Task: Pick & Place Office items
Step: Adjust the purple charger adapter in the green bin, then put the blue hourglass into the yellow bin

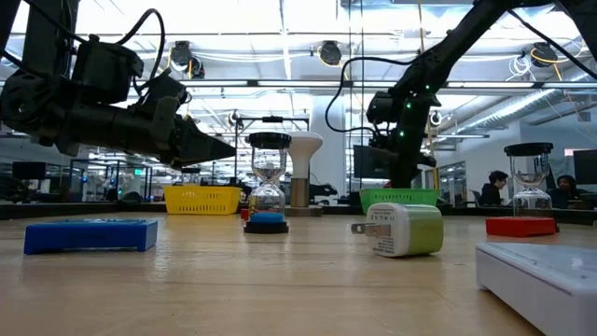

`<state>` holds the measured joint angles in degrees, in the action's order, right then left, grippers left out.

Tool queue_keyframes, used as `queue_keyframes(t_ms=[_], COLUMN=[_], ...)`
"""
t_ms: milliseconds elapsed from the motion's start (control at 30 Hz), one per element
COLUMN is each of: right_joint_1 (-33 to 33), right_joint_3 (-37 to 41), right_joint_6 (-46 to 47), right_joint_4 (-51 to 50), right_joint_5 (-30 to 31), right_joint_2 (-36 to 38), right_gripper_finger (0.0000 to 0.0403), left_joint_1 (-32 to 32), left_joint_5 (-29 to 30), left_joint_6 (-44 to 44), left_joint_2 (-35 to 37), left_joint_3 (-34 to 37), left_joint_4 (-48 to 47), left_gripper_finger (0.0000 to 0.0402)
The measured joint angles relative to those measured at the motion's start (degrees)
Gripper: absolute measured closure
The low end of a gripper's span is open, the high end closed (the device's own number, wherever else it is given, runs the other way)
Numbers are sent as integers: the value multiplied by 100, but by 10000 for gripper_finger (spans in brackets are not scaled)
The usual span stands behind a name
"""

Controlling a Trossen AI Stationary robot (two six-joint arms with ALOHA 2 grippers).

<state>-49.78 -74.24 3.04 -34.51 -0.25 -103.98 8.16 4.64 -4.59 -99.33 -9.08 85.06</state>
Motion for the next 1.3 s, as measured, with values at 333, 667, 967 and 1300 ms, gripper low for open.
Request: queue_keyframes(t_ms=[333, 667, 967, 1300], right_joint_1=[-127, -105, -74, 330], right_joint_3=[-2, 0, 0, 459], right_joint_6=[25, 36, -62, -427], right_joint_4=[-348, 37, 40, 95], right_joint_5=[614, 44, 13, 13], right_joint_2=[105, -190, -76, 1195], right_gripper_finger=[390, 390, 390, 390], left_joint_1=[0, 0, -1, -2], left_joint_5=[0, 0, 2, 0], left_joint_6=[3, 5, -11, -291], left_joint_2=[0, 0, 0, 0], left_joint_3=[0, 0, 0, 0], left_joint_4=[-7, -7, -84, -138], left_gripper_finger=[380, 380, 380, 380])
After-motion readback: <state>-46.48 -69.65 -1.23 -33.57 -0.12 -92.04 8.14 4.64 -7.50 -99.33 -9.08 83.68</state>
